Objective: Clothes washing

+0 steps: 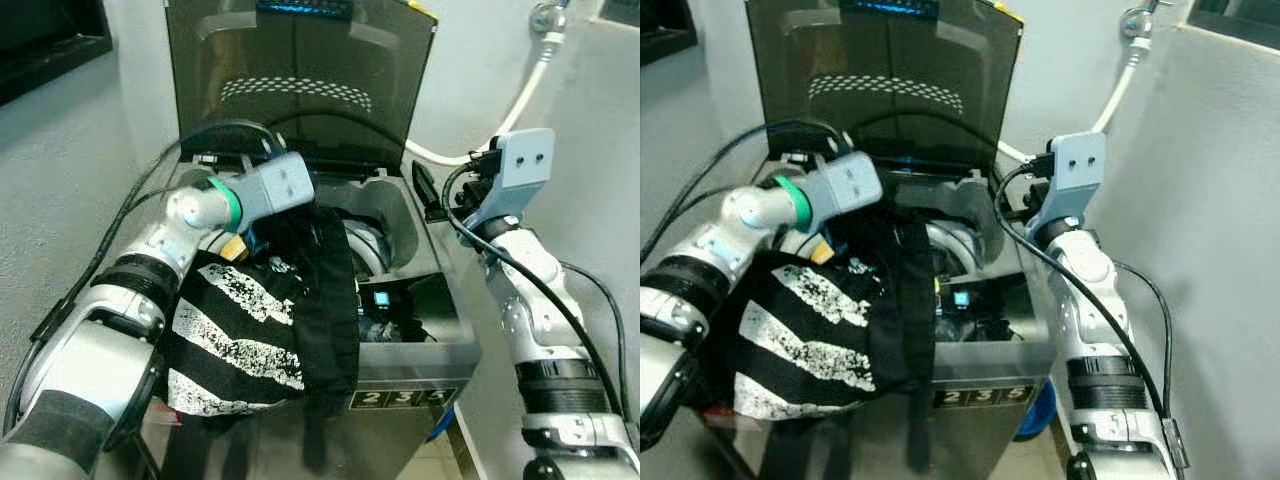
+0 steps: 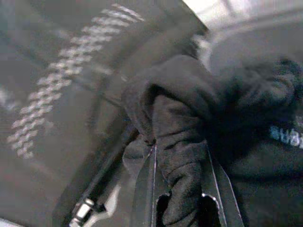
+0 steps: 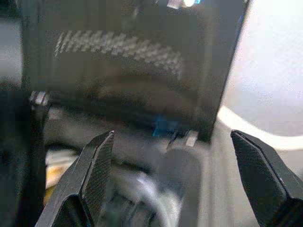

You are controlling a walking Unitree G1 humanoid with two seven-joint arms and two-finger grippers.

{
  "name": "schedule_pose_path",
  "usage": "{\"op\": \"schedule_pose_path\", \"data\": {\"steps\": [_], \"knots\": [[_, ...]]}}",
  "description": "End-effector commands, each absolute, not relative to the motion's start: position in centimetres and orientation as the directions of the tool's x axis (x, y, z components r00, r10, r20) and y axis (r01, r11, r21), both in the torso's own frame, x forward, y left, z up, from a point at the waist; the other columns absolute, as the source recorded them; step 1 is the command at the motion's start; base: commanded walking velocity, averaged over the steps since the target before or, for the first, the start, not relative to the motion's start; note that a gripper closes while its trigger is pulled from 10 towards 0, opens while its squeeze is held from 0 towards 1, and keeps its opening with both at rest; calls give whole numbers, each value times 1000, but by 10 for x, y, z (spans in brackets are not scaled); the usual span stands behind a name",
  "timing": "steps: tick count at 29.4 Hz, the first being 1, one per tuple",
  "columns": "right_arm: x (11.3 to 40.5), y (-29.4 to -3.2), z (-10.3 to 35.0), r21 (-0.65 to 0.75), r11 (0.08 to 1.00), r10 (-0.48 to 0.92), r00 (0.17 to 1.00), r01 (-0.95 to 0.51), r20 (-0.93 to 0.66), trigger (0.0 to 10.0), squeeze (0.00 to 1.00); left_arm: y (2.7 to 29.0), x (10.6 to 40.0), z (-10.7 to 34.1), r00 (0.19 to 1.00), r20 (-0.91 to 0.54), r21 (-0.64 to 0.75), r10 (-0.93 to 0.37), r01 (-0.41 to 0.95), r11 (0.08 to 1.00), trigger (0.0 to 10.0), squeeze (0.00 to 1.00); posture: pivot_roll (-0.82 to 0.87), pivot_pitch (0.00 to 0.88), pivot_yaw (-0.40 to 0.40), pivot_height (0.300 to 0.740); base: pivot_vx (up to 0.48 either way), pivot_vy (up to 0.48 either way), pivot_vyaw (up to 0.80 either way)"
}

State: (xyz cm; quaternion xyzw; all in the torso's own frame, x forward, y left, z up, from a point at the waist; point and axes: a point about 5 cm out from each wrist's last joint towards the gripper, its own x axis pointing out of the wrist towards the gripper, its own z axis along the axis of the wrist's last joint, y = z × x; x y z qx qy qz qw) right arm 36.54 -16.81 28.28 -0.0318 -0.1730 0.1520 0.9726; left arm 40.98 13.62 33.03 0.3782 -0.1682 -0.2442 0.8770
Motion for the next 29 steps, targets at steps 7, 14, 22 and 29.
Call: {"op": "schedule_pose_path", "data": {"steps": [7,14,22,29], "knots": [[332,-124,237,-44,670,743,669,-741,37,10000,1000,150,405,352,807,261,676,-530,239,697,10000,0,-25,0,-27,740,0,0,0],[313,-97,241,56,501,862,503,-864,52,10000,1000,148,406,352,808,258,688,-530,231,687,10000,0,-20,2,-25,740,0,0,0],[307,-88,243,95,473,876,479,-876,53,10000,1000,144,406,352,804,257,681,-537,244,690,10000,0,-24,5,-18,740,0,0,0],[299,-69,202,-35,466,859,462,-884,-220,10000,0,143,406,353,799,269,670,-538,246,700,10000,0,-23,2,-17,740,0,0,0]]}}
